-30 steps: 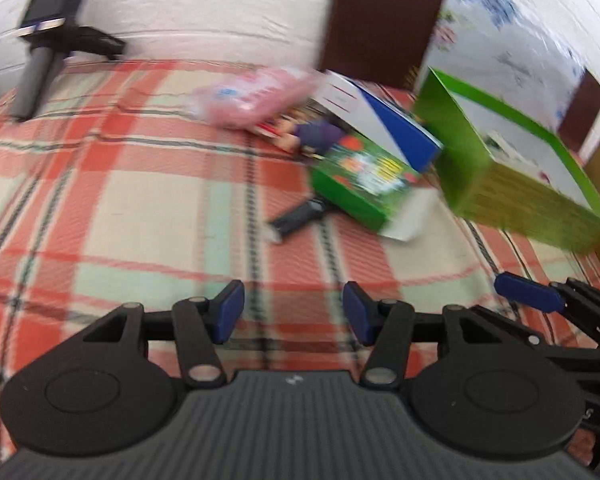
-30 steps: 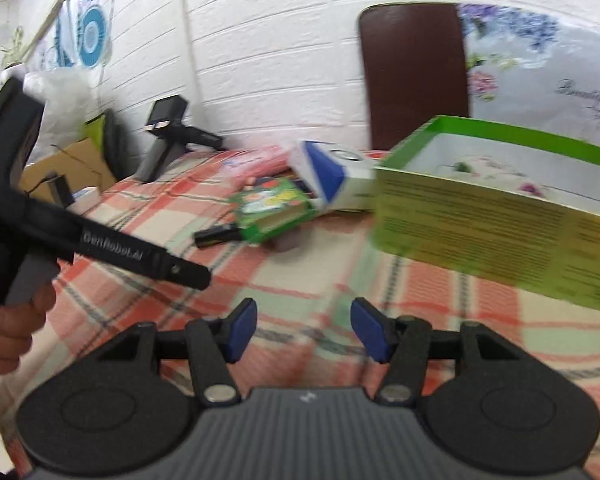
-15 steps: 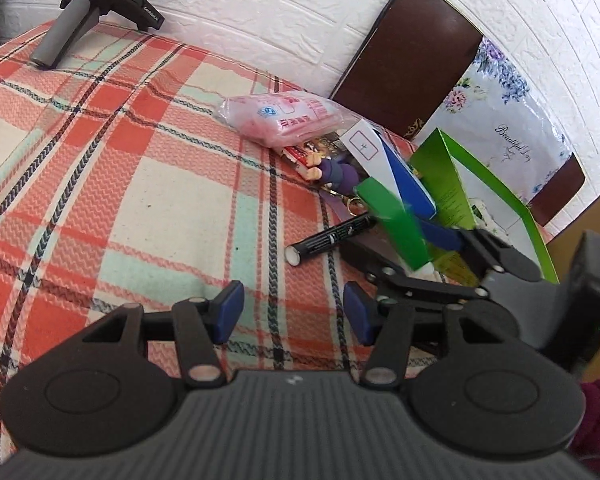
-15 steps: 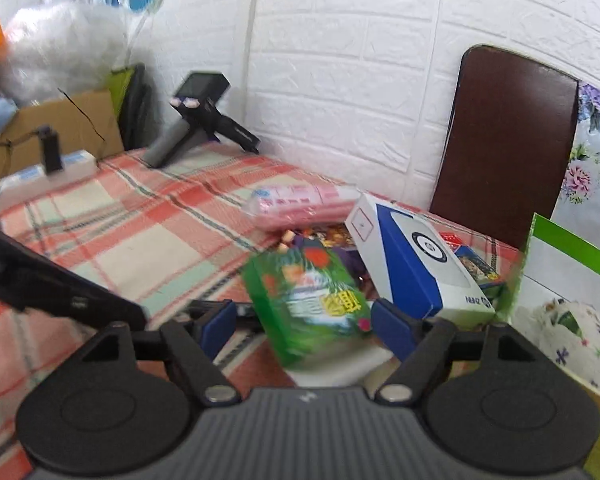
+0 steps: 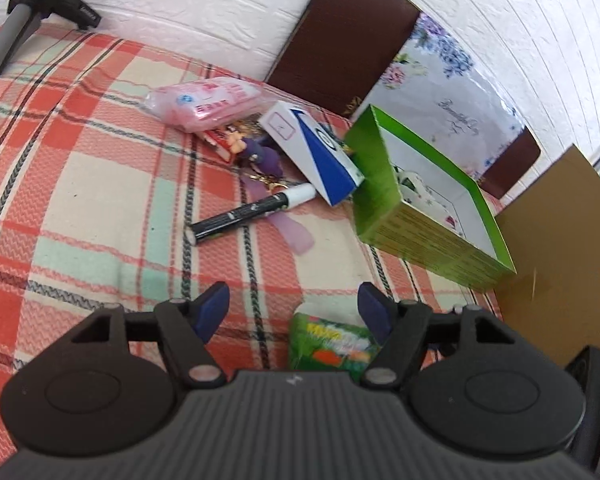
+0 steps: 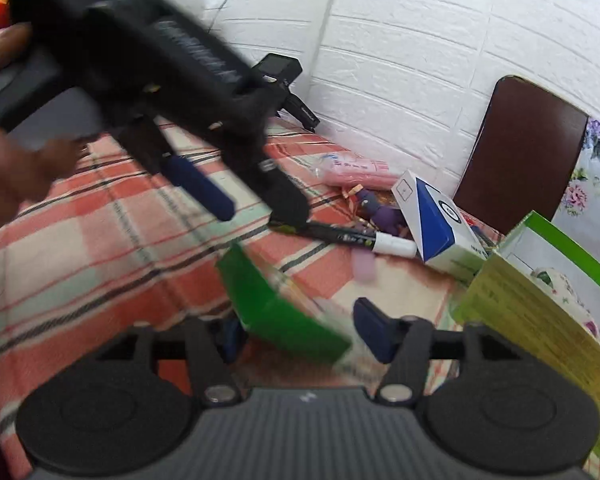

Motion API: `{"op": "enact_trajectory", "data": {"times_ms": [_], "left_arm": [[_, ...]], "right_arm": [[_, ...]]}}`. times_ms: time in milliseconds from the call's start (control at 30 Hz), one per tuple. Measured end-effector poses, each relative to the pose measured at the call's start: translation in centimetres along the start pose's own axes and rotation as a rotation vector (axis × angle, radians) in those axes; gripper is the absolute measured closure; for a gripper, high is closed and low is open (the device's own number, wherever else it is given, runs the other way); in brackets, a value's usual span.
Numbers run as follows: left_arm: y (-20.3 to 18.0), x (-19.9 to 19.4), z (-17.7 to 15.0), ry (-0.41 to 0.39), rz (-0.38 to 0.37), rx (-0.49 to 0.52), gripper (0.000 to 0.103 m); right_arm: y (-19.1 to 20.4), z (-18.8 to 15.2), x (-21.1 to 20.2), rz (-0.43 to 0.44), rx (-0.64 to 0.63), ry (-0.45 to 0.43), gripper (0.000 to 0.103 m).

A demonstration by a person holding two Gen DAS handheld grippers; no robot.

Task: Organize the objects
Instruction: 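Lower the green snack box into the green box and release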

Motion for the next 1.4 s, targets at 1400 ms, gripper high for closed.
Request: {"op": "enact_trajectory", "data": {"times_ms": [1400], "left_arm": [[-22.4, 10.3, 6.3, -0.011, -0.162, 0.46, 0.06]], "right_arm": [[-16.1, -0.3, -3.7, -0.53, 0.274, -0.194, 0.04]]}}
Point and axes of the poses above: each gripper's, at about its wrist camera, not at the fingertips, and x roughly the way its jaws point, y to its left, z to its top, the point moved 2 cm from there along x, roughly the way its jaws point, and after that the axes turned 6 degrees about z, right-handed, at the moved point
